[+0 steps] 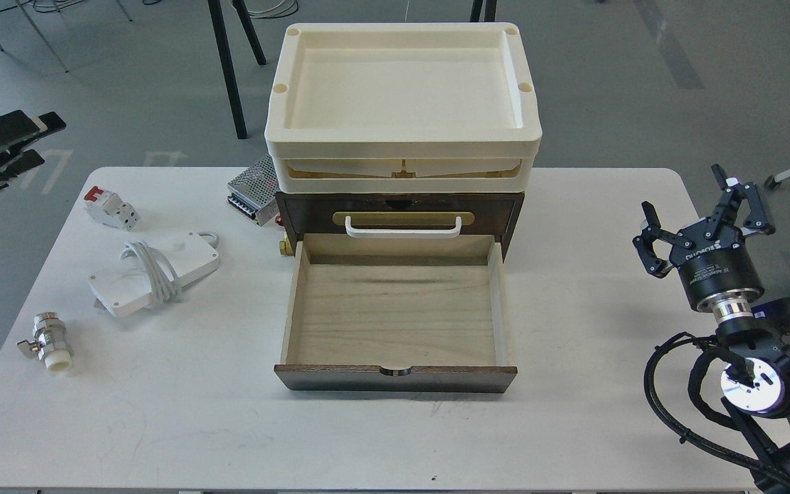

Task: Put charging cable into cabinet
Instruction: 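Reach the left gripper down to the white coiled charging cable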

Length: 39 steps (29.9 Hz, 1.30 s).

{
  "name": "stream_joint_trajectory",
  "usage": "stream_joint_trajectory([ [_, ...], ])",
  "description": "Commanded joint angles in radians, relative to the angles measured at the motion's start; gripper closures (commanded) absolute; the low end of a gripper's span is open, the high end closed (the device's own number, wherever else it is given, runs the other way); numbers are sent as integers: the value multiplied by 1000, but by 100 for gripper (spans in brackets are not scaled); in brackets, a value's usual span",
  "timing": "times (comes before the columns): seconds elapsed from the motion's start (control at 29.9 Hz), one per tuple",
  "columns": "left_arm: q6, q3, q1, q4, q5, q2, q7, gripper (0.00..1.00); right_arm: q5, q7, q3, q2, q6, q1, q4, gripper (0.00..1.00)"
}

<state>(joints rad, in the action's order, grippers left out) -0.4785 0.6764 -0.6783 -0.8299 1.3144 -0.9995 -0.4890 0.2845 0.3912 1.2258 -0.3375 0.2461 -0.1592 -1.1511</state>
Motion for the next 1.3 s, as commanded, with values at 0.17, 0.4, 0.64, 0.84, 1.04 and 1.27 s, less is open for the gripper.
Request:
stream_joint_trajectory([
  [0.17,46,-18,-21,-120,356,-42,0,2,-1,0,3,0,2,0,-1,1],
  [0.4,57,-156,-26,-117,419,-7,0,2,-1,1,3,0,5,0,-1,0],
  [0.64,57,-204,-20,-81,422,53,0,1,-1,1,3,0,5,0,-1,1],
  [0.84,130,-238,-15,1,421,134,0,2,1,0,3,0,5,0,1,0],
  [1.04,147,-238,-12,106,414,209,0,2,1,1,3,0,5,0,1,1],
  [1.27,187,-238,0,153,413,266,0,2,-1,1,3,0,4,0,1,0],
])
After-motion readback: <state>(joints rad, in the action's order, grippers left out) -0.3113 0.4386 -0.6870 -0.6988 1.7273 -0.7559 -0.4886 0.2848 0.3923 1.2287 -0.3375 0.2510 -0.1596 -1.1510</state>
